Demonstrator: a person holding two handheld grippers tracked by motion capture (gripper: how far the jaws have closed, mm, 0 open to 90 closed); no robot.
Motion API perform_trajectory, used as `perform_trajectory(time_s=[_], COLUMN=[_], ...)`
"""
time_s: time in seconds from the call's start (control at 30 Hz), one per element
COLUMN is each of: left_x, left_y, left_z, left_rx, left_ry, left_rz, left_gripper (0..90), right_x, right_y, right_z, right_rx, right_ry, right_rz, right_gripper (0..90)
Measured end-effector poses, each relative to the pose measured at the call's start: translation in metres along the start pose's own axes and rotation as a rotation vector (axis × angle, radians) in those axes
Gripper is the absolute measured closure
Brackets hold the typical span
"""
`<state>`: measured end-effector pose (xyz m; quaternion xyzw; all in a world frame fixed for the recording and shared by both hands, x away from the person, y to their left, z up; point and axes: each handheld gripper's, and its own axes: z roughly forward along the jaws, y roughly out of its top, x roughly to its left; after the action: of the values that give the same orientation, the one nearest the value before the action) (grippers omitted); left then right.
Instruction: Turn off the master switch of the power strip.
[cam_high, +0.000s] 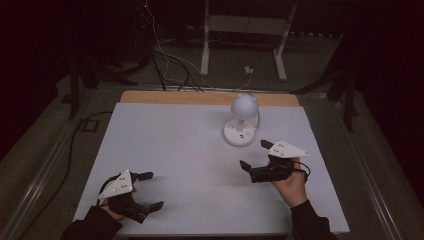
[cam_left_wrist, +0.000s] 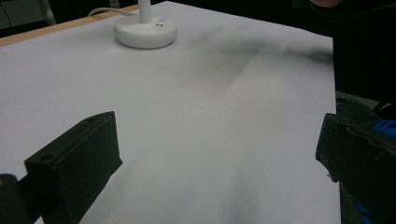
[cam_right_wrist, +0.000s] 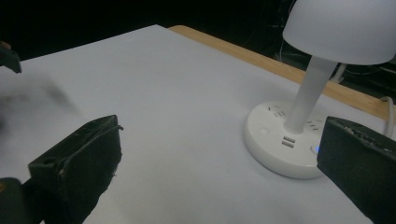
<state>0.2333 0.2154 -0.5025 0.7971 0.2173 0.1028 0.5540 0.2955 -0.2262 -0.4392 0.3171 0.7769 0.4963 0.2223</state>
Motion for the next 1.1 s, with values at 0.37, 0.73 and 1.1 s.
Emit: perform_trajectory(time_s=[0.37,0.73,1.1], left_x=[0.000,-0.001,0.000], left_y=[0.000,0.000,0.000], left_z=[0.000,0.000,0.000], left_rx=[0.007,0.010,0.006], left_ry=[-0.003,-0.003,-0.003], left_rz=[-0.002,-0.002,-0.004], left_gripper=[0.3,0.3,0.3], right_x=[-0.008,-0.022,-0.034], right_y=[0.003,0.004,0.003], right_z=[0.009,0.021,0.035], right_rx=[0.021,0.036,0.063], right_ry=[-0.035,-0.086,-0.110], right_rz=[0.016,0.052,0.085], right_gripper=[0.0,0.0,0.0])
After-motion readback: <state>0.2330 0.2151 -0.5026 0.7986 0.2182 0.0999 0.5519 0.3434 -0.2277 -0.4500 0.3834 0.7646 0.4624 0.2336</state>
